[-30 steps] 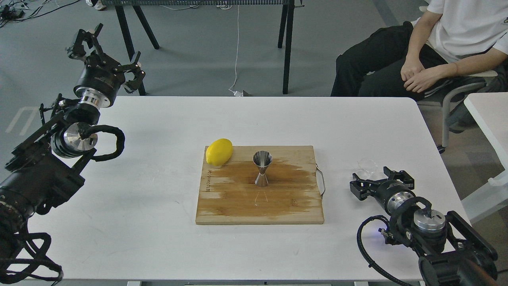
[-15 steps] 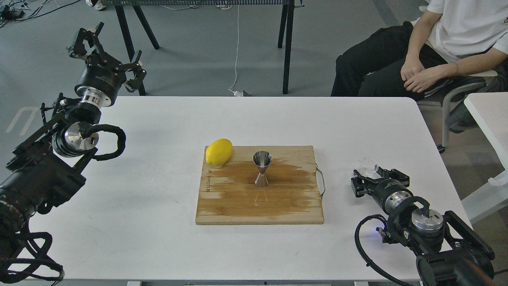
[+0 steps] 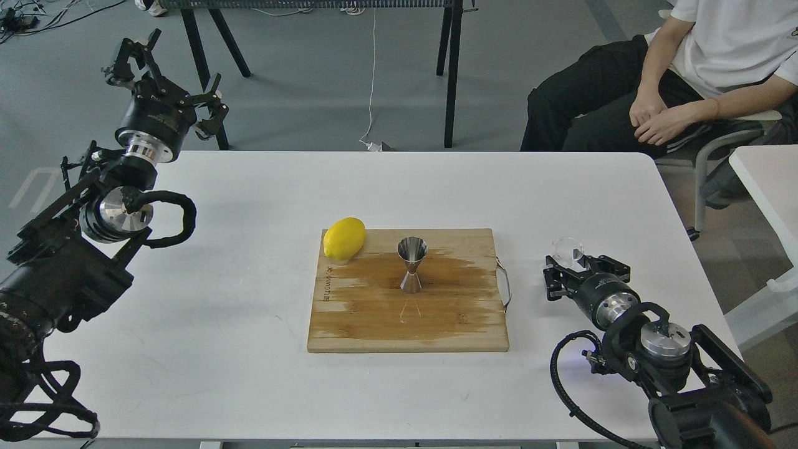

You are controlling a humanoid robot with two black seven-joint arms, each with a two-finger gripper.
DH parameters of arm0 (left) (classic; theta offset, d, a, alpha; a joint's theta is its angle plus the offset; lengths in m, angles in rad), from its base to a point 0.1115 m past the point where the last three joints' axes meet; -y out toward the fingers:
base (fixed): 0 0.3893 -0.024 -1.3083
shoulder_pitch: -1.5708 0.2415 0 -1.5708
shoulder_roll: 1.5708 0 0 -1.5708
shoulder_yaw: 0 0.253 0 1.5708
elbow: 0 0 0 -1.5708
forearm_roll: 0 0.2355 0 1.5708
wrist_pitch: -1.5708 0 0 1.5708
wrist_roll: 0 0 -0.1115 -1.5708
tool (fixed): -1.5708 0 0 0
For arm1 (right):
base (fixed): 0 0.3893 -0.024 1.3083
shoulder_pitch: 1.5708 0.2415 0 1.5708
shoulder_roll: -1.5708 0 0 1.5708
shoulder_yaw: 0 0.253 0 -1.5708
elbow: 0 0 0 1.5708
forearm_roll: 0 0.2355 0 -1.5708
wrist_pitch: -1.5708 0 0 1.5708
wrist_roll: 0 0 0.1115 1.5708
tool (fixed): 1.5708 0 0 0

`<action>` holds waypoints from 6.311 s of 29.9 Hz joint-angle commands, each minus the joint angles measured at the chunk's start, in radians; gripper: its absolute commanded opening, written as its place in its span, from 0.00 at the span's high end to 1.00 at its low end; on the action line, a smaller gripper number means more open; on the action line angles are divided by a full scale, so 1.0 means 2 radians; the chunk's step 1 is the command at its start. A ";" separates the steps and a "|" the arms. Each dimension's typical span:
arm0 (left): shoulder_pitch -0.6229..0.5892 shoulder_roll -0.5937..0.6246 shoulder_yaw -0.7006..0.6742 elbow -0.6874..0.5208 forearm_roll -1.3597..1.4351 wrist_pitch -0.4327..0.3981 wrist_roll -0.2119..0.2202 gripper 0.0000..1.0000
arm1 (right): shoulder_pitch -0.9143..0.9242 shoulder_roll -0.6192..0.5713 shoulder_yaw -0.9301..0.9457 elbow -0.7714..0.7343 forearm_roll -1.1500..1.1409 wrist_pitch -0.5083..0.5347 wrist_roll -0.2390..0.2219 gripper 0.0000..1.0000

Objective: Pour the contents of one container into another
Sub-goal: 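Reach the right gripper toward the clear glass cup, then grasp the clear glass cup with the right gripper and lift, then move the held glass cup above the jigger, then tilt the glass cup with the right gripper to pour into the jigger, then carry the glass cup back and lower it onto the table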

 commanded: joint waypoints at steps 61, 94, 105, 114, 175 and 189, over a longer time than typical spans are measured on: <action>0.006 0.050 0.004 -0.005 -0.002 0.008 -0.006 0.00 | 0.142 -0.007 -0.329 0.175 -0.513 -0.171 0.047 0.66; 0.007 0.053 0.001 -0.005 -0.002 0.008 -0.007 0.00 | 0.180 -0.004 -0.396 0.135 -0.583 -0.201 0.075 0.67; 0.007 0.053 0.001 -0.005 -0.002 0.009 -0.007 0.00 | 0.179 -0.004 -0.398 0.131 -0.599 -0.201 0.076 0.66; 0.007 0.053 0.000 -0.005 -0.002 0.008 -0.008 0.00 | 0.184 -0.006 -0.427 0.128 -0.618 -0.201 0.085 0.66; 0.008 0.052 0.000 -0.005 -0.002 0.009 -0.008 0.00 | 0.188 -0.054 -0.431 0.158 -0.579 -0.201 0.136 0.66; 0.008 0.053 0.000 -0.018 -0.002 0.012 -0.008 0.00 | 0.094 -0.072 -0.218 0.175 -0.231 -0.165 0.122 0.67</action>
